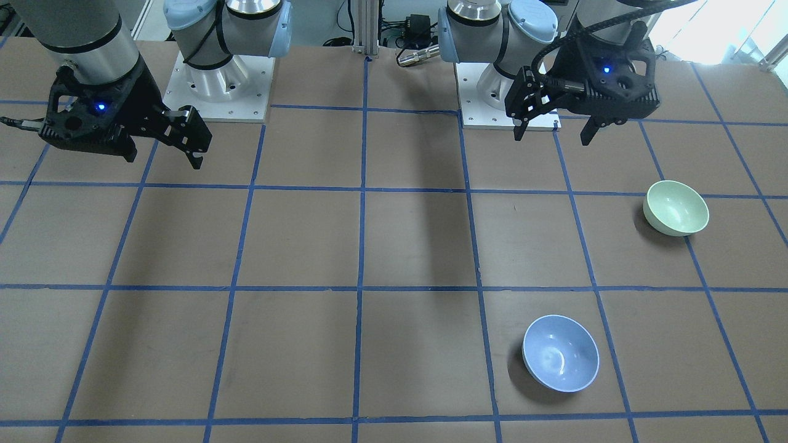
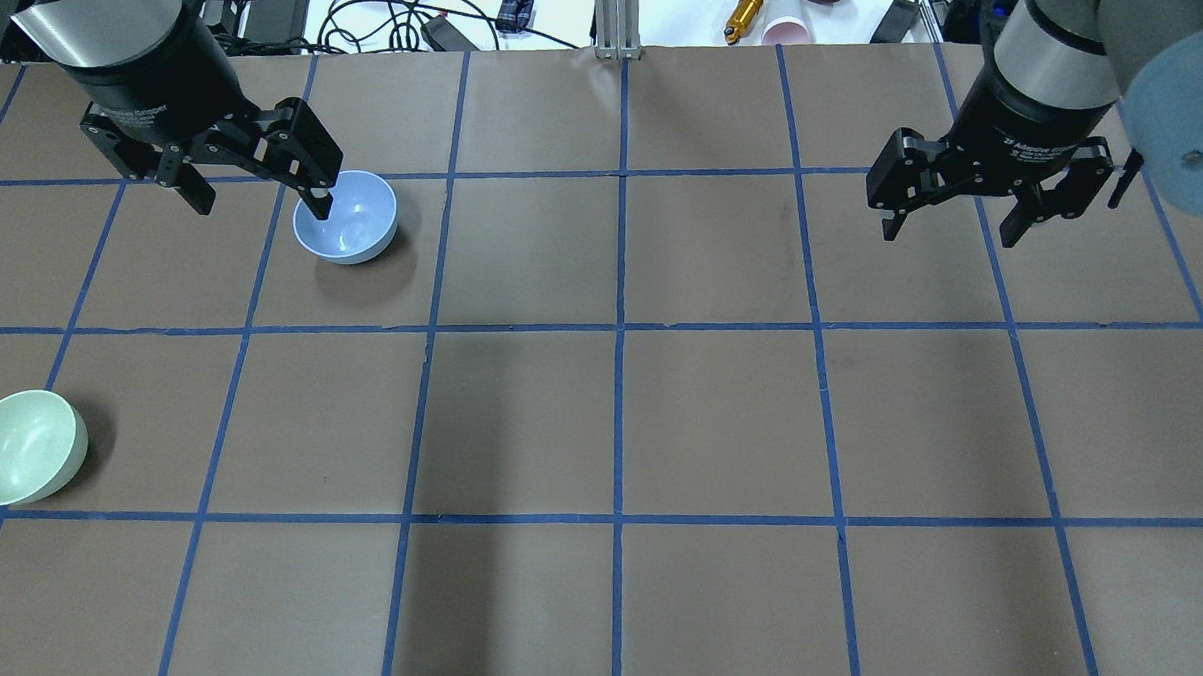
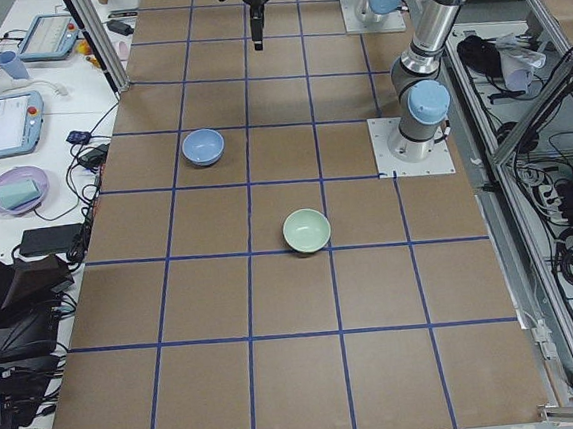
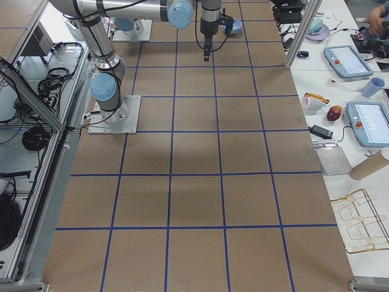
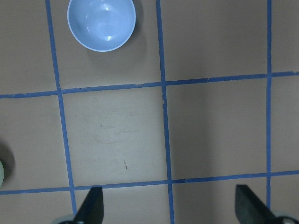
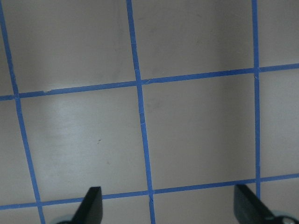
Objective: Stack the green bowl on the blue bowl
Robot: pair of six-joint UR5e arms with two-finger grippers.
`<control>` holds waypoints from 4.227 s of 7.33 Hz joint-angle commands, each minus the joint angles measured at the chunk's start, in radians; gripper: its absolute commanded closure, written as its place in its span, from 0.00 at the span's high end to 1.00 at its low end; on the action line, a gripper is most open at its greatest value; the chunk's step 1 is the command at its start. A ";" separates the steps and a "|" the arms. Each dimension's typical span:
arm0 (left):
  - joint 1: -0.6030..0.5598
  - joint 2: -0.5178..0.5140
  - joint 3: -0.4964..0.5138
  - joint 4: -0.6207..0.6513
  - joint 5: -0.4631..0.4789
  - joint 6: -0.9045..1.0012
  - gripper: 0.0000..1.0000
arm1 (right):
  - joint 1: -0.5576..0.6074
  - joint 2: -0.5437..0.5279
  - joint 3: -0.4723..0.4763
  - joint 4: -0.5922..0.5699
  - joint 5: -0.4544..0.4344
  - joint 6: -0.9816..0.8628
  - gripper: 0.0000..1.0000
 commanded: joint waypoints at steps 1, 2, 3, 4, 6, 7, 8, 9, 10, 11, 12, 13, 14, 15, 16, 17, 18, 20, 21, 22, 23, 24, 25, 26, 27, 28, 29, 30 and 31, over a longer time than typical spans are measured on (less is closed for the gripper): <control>0.000 0.003 0.000 0.000 0.001 0.000 1.00 | 0.000 0.000 0.000 0.000 0.002 0.000 1.00; 0.000 -0.002 -0.008 0.000 0.002 0.000 1.00 | 0.000 0.000 0.000 0.000 0.000 0.000 1.00; 0.000 -0.005 -0.005 0.002 0.001 0.000 1.00 | 0.000 0.000 0.000 0.000 0.000 0.000 1.00; 0.000 0.001 0.000 0.002 -0.001 0.002 1.00 | 0.000 0.000 0.000 0.000 0.000 0.000 1.00; 0.000 0.004 0.000 0.000 0.005 0.000 1.00 | 0.000 0.000 0.000 0.000 0.000 0.000 1.00; 0.015 0.001 0.000 0.000 0.011 0.003 1.00 | 0.000 0.000 0.000 0.000 0.000 0.000 1.00; 0.055 -0.008 -0.003 0.000 0.002 0.041 1.00 | 0.000 0.000 0.000 0.000 0.000 0.000 1.00; 0.148 -0.019 -0.012 0.000 0.005 0.089 1.00 | 0.000 0.000 0.000 0.000 0.000 0.000 1.00; 0.249 -0.036 -0.020 0.000 -0.002 0.183 1.00 | 0.000 0.000 0.000 0.000 0.000 0.000 1.00; 0.327 -0.048 -0.026 0.002 0.002 0.251 1.00 | 0.000 0.000 0.000 0.000 0.000 0.000 1.00; 0.403 -0.066 -0.029 0.003 0.002 0.367 1.00 | 0.000 0.000 0.000 0.000 0.000 0.000 1.00; 0.487 -0.082 -0.043 0.003 -0.001 0.440 1.00 | 0.000 0.000 0.000 0.000 0.000 0.000 1.00; 0.571 -0.092 -0.061 0.018 -0.001 0.535 1.00 | 0.000 0.000 0.000 0.000 0.000 0.000 1.00; 0.646 -0.103 -0.081 0.053 -0.001 0.645 1.00 | 0.000 0.000 0.000 0.000 0.000 0.000 1.00; 0.714 -0.127 -0.107 0.119 -0.016 0.737 1.00 | 0.000 0.000 0.000 0.000 0.000 0.000 1.00; 0.772 -0.152 -0.144 0.206 -0.045 0.809 1.00 | 0.000 0.000 0.000 0.000 0.000 0.000 1.00; 0.834 -0.175 -0.187 0.254 -0.048 0.885 1.00 | 0.000 0.000 0.000 0.000 0.000 0.000 1.00; 0.969 -0.227 -0.265 0.323 -0.122 1.001 1.00 | 0.000 0.000 0.000 0.000 0.000 0.000 1.00; 1.004 -0.262 -0.294 0.384 -0.122 1.011 1.00 | 0.000 0.000 0.000 0.000 0.002 0.000 1.00; 1.027 -0.301 -0.314 0.428 -0.122 1.016 1.00 | 0.000 0.000 0.000 0.000 0.000 0.000 1.00; 1.040 -0.342 -0.321 0.487 -0.121 1.017 1.00 | 0.000 0.000 0.000 0.000 0.000 0.000 1.00; 1.043 -0.368 -0.324 0.495 -0.119 1.014 1.00 | 0.000 0.000 0.000 0.000 0.000 0.000 1.00; 1.043 -0.388 -0.327 0.495 -0.116 1.005 1.00 | 0.000 0.000 0.000 0.000 0.002 0.000 1.00; 1.041 -0.405 -0.333 0.499 -0.111 0.994 1.00 | 0.000 0.000 0.000 0.000 0.000 0.000 1.00; 1.041 -0.418 -0.340 0.500 -0.110 0.982 1.00 | 0.000 0.000 0.000 0.000 0.000 0.000 1.00; 1.041 -0.424 -0.350 0.530 -0.110 0.982 0.98 | 0.000 0.000 0.000 0.000 0.000 0.000 1.00; 1.041 -0.430 -0.366 0.538 -0.104 0.977 0.98 | 0.000 0.000 0.000 0.000 0.000 0.000 1.00; 1.041 -0.430 -0.374 0.563 -0.102 0.965 0.98 | 0.000 0.000 0.000 0.000 0.000 0.000 1.00; 1.041 -0.434 -0.374 0.565 -0.102 0.964 0.98 | 0.000 0.000 0.000 0.000 0.000 0.000 1.00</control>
